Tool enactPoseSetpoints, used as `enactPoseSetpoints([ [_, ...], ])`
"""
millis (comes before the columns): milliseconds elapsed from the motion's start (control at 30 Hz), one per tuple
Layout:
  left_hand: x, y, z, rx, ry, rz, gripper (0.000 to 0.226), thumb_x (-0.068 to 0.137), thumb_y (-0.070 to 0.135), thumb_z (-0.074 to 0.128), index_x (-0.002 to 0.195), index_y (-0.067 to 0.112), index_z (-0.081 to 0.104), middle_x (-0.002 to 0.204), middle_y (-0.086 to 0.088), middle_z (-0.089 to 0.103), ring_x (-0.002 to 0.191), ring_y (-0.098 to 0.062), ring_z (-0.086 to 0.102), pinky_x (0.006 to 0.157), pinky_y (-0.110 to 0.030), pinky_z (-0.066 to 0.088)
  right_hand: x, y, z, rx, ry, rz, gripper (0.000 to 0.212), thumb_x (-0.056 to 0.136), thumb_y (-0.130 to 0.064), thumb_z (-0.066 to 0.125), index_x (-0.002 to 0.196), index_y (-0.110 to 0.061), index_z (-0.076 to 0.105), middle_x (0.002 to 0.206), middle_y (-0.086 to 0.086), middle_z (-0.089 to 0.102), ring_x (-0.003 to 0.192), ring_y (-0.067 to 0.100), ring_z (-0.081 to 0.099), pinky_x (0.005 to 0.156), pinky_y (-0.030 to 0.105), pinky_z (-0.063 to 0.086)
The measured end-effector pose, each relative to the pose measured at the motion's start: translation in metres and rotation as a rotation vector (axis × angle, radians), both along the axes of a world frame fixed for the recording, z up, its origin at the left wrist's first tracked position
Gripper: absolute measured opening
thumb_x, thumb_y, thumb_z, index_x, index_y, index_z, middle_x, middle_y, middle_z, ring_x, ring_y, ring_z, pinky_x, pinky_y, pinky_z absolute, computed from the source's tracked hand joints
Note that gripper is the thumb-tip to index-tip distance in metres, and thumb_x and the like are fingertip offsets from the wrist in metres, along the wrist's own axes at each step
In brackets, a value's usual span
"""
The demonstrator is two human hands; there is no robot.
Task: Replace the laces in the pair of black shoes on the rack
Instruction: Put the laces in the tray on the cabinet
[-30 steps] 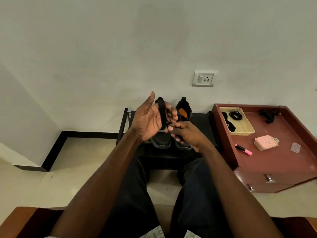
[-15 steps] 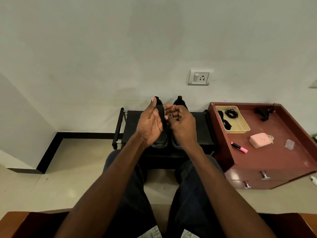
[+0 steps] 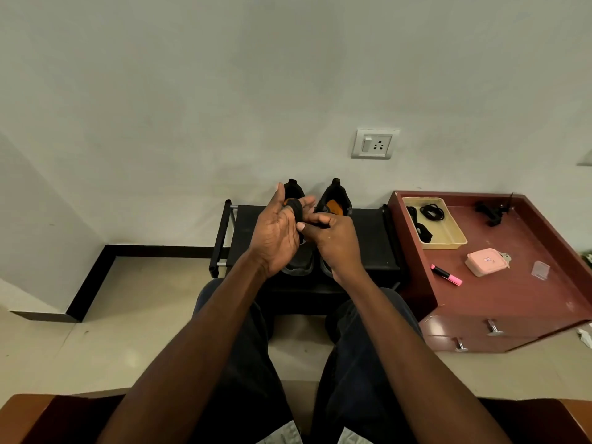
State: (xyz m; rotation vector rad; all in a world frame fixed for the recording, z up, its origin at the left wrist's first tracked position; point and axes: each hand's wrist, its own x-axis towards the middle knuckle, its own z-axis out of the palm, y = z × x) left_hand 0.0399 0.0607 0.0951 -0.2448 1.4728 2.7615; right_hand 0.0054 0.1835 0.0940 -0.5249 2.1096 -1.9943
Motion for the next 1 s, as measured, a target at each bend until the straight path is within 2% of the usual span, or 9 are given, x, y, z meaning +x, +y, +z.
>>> enactPoseSetpoints([
  [200,0.001,-0.003,0.001,0.014,-0.015,-0.01,0.088,0.095,0.07,0.021,0.149,0.001,0.035,0.137,-0.014,0.056,0.136,-0.023,0.048,0.103,-0.033,0.044,-0.004,-0.001,0.004,0.018,-0.062,0.072,0.006,0.086,0.002,0.072,0.091,0.003,0.073,0.069,-0.006,0.068,0.061,-0.004,0.061,0.06,0.012,0.046],
  [367,0.001,-0.003,0.0,-0.023,-0.028,-0.032,0.089,0.092,0.069,0.025,0.147,0.0,0.038,0.125,-0.012,0.066,0.123,-0.021,0.06,0.103,-0.034,0.045,-0.008,-0.007,0.0,0.125,-0.017,0.084,0.004,0.085,-0.001,0.072,0.087,0.001,0.069,0.082,0.015,0.069,0.075,0.012,0.063,0.071,0.029,0.054],
  [433,0.001,-0.004,-0.002,-0.036,-0.035,-0.029,0.091,0.09,0.071,0.032,0.148,0.001,0.037,0.124,-0.012,0.066,0.121,-0.022,0.06,0.104,-0.036,0.045,-0.007,-0.009,-0.003,0.183,0.02,0.064,0.005,0.085,-0.002,0.072,0.086,-0.003,0.067,0.085,0.015,0.069,0.078,0.015,0.064,0.077,0.035,0.055],
  [533,0.001,-0.005,-0.006,-0.024,-0.027,-0.032,0.093,0.088,0.073,0.036,0.15,0.003,0.035,0.121,-0.012,0.065,0.11,-0.022,0.064,0.098,-0.036,0.048,-0.006,-0.008,-0.004,0.181,0.02,0.073,0.007,0.085,-0.002,0.072,0.092,-0.002,0.069,0.082,0.012,0.068,0.077,0.013,0.063,0.073,0.027,0.055],
  [633,0.001,-0.006,-0.005,-0.026,-0.028,-0.021,0.092,0.091,0.072,0.033,0.15,0.001,0.032,0.116,-0.014,0.065,0.11,-0.024,0.061,0.1,-0.039,0.046,-0.005,-0.004,-0.002,0.101,-0.017,0.124,0.012,0.085,-0.001,0.073,0.095,0.005,0.07,0.083,0.026,0.066,0.074,0.018,0.061,0.065,0.026,0.051],
  [733,-0.001,-0.008,-0.005,-0.023,-0.04,-0.034,0.09,0.091,0.069,0.033,0.147,0.0,0.036,0.11,-0.012,0.068,0.106,-0.021,0.064,0.096,-0.037,0.048,-0.007,-0.005,0.0,0.109,-0.041,0.119,0.002,0.085,0.001,0.073,0.085,0.0,0.071,0.065,0.003,0.065,0.063,0.006,0.059,0.058,0.018,0.046],
  [800,-0.004,-0.009,-0.006,-0.042,-0.062,-0.04,0.086,0.092,0.067,0.034,0.144,0.0,0.041,0.106,-0.009,0.069,0.1,-0.017,0.066,0.093,-0.034,0.048,-0.008,-0.008,-0.001,0.154,-0.03,0.1,0.016,0.086,0.001,0.071,0.075,-0.011,0.069,0.057,-0.011,0.06,0.057,0.001,0.056,0.057,0.016,0.045],
  [900,-0.007,-0.007,-0.006,-0.079,-0.111,-0.025,0.075,0.098,0.062,0.038,0.139,-0.001,0.046,0.108,-0.009,0.066,0.098,-0.017,0.064,0.095,-0.034,0.047,-0.012,-0.012,-0.005,0.246,0.008,0.046,0.03,0.087,-0.003,0.069,0.063,-0.018,0.058,0.057,-0.005,0.052,0.058,0.01,0.05,0.061,0.028,0.042],
  [1000,-0.009,-0.008,-0.01,-0.049,-0.144,0.009,0.053,0.1,0.045,0.051,0.126,0.0,0.056,0.108,-0.011,0.063,0.098,-0.018,0.059,0.094,-0.029,0.049,-0.017,-0.014,-0.01,0.284,0.006,-0.001,0.013,0.089,-0.006,0.067,0.076,-0.006,0.065,0.07,0.008,0.063,0.066,0.022,0.059,0.066,0.037,0.049],
])
